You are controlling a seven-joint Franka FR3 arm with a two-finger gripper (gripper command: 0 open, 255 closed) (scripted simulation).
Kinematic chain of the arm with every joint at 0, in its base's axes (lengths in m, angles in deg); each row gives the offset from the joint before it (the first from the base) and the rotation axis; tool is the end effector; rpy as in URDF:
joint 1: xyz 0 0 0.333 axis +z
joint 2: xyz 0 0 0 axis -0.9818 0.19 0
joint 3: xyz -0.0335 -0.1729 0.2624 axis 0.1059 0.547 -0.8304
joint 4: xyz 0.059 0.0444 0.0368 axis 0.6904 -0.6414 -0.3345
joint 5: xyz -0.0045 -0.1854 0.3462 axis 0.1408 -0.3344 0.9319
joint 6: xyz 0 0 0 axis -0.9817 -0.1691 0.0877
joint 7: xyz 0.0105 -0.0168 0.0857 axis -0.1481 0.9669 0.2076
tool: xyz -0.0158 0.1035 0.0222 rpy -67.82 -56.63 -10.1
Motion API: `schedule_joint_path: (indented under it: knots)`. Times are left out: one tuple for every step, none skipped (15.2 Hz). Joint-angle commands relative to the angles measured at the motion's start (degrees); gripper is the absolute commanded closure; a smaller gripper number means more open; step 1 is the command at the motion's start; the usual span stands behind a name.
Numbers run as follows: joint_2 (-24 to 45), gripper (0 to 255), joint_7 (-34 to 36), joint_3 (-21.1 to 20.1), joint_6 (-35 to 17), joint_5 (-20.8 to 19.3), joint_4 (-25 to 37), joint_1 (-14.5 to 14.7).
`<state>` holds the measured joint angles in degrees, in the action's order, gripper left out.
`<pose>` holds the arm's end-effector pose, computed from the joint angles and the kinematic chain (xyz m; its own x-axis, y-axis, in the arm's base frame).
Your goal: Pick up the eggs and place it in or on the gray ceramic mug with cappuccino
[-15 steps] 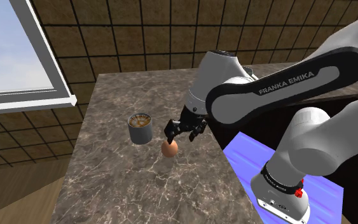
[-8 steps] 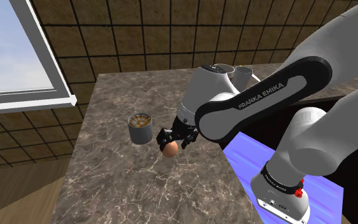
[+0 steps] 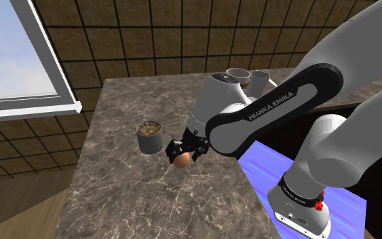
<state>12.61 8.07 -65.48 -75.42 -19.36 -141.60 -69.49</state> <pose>0.3213 0.2084 0.3230 0.8897 -0.4475 0.0902 -0.4058 -0.8658 -0.2927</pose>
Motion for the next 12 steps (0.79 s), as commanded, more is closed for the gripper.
schedule_joint_path:
  knots:
    - [0.02, 0, 0.00, -0.01, -0.02, 0.00, 0.00, 0.00]
    - [0.02, 255, 0.00, 0.00, -0.02, 0.00, 0.00, 0.00]
    - [0.02, 255, 0.00, -0.01, -0.02, 0.00, 0.00, 0.00]
    - [0.03, 255, 0.00, -0.01, -0.03, 0.00, 0.01, 0.00]
    - [0.03, 255, 0.00, -0.01, -0.04, 0.01, -0.01, 0.01]
    - [0.04, 255, 0.00, -0.01, -0.05, 0.01, 0.00, 0.00]
    - [0.03, 255, 0.00, -0.01, -0.03, 0.01, 0.00, 0.01]
    - [0.03, 255, 0.00, -0.01, -0.04, 0.01, 0.00, 0.00]
    - [0.03, 255, 0.00, -0.01, -0.04, 0.01, -0.01, 0.01]
    - [0.04, 255, 0.00, -0.01, -0.04, 0.00, 0.01, 0.00]
    - [0.02, 255, 0.00, 0.00, -0.02, 0.00, 0.00, 0.00]
    - [-0.94, 255, 0.29, 0.11, 1.14, -0.32, 0.20, -0.12]
